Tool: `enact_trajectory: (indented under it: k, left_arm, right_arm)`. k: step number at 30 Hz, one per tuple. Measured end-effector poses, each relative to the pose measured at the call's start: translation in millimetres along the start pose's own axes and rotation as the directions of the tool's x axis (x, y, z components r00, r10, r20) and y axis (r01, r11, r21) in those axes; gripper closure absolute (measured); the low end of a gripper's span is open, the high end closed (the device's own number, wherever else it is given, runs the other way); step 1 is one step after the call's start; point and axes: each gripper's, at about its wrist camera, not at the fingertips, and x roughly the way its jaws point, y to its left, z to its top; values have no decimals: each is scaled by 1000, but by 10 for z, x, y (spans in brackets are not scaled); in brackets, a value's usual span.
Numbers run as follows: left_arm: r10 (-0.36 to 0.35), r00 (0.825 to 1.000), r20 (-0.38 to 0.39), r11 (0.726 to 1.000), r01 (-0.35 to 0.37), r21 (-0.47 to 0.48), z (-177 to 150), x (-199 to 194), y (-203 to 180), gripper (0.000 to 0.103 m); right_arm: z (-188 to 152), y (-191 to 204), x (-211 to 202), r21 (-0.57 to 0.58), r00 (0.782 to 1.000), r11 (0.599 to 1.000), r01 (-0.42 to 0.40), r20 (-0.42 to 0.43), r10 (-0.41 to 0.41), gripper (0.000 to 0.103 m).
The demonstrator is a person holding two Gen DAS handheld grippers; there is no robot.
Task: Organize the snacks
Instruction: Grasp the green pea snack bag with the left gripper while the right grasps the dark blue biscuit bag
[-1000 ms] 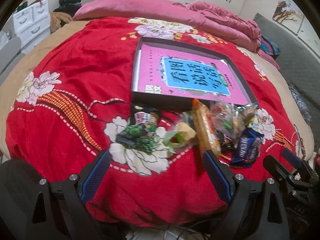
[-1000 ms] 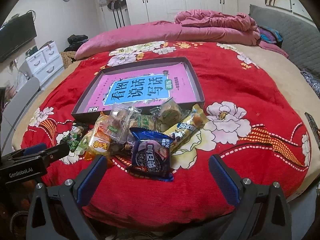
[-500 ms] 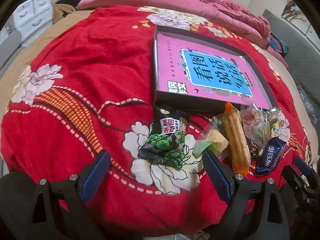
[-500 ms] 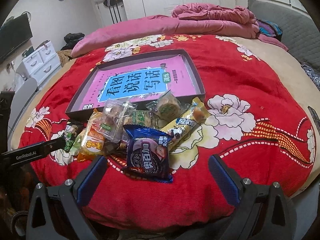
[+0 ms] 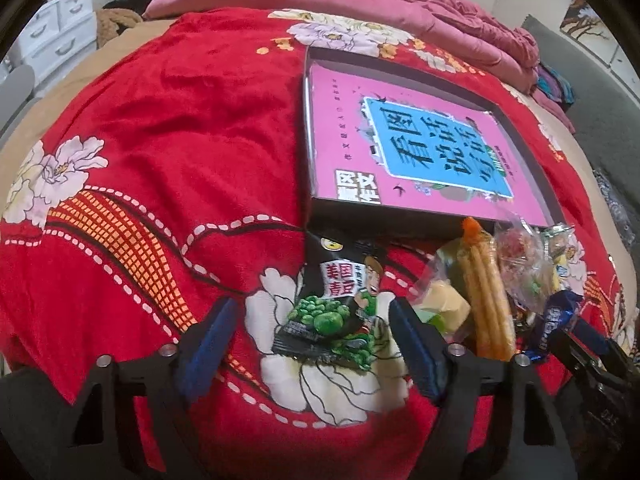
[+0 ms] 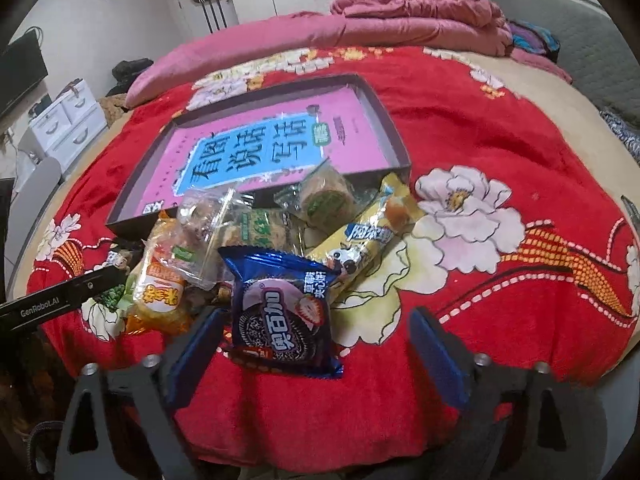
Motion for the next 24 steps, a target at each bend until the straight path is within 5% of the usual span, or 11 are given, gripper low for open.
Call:
enact_trajectory:
  k: [9,24]
  left_arm:
    - [9,1000,10,1000,-10,16,25,54,-32,32]
    - [10,1000,19,999,-11,33,12,46,-21,55]
  right_arm:
    - [-12,128,52,-65,999,997,-50,-4,50,51]
    - [62,-82,-208,-20,994,998,-67,88,69,52]
